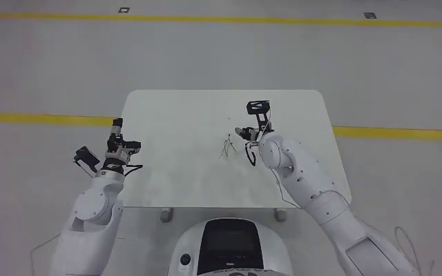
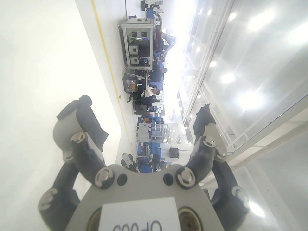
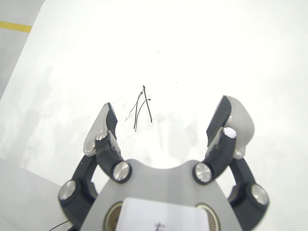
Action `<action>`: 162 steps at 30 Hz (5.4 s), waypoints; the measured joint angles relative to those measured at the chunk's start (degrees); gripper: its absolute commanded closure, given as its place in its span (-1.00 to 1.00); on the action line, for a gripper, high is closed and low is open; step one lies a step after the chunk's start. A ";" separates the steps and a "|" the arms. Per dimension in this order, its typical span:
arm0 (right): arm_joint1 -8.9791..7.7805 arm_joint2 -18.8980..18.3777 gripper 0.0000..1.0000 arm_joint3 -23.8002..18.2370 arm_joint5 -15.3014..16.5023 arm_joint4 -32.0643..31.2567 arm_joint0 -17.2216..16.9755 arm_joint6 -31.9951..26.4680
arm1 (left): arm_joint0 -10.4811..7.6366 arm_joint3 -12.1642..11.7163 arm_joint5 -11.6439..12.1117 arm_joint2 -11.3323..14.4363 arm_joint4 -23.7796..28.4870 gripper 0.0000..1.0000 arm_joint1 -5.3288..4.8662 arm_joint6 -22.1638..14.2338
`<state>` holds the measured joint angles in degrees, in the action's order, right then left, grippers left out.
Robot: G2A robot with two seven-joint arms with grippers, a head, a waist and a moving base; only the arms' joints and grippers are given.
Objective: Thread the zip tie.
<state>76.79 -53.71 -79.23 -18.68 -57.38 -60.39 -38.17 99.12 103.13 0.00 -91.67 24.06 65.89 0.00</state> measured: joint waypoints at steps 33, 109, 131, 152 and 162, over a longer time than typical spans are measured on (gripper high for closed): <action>7.84 10.73 -1.00 13.55 -0.79 0.51 12.04 -14.14 | 0.00 0.00 0.00 0.00 0.00 -1.00 0.00 0.00; 19.97 7.12 -1.00 33.12 -0.19 1.70 14.55 -9.86 | 0.00 0.00 0.00 0.00 0.00 -1.00 0.00 0.00; 19.72 3.63 1.00 32.83 -0.80 0.19 13.67 -9.03 | 0.00 0.00 0.00 0.00 0.00 -1.00 0.00 0.00; 22.15 4.04 1.00 40.06 -0.75 -3.68 15.56 -10.54 | 0.00 0.00 0.00 0.00 0.00 -1.00 0.00 0.00; 23.08 5.30 1.00 43.06 2.10 -3.43 17.34 -13.09 | 0.00 0.00 0.00 0.00 0.00 -1.00 0.00 0.00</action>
<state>99.87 -48.41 -36.17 -16.58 -60.81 -43.05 -51.26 99.12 103.13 0.00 -91.67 24.06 65.89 0.00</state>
